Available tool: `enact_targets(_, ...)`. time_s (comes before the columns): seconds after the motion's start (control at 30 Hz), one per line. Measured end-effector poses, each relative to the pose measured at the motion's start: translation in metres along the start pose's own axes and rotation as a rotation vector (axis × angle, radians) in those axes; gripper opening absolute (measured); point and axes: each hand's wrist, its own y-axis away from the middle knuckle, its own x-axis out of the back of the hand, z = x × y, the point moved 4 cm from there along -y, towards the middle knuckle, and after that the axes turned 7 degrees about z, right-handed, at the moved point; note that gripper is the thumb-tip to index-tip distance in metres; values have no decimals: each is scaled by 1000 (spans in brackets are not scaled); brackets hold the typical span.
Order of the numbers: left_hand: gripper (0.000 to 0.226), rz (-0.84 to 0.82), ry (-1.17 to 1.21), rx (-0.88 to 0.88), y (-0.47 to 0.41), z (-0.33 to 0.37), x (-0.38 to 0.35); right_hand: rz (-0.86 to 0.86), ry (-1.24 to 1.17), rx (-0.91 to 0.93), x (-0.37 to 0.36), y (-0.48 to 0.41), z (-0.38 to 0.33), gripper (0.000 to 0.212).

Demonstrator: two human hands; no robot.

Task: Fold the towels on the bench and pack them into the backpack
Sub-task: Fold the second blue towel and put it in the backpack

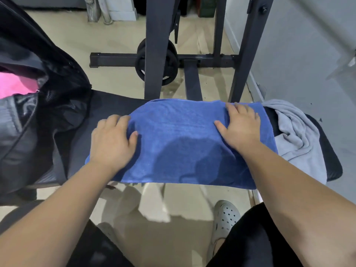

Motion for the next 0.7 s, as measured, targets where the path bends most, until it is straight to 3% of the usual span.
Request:
enact_targets(0.1,40,-61,-67,168,15,-36,11,64,-261,117,16,10,-62,53)
enact_targets(0.2,44,-125,-100,206,22,-49,13,-57,-359,287,20,34,-134,55)
enact_targets(0.37,46,-108,4,223,36,-57,17,-373,-129,440,-23,78,-184,77)
enact_targets(0.53,18,-90,211,215,33,-66,17,-325,-33,478,-39,87,-177,80)
enact_targets(0.7,17,55,429,223,32,-50,35,-356,-20,457,-38,87,-179,78)
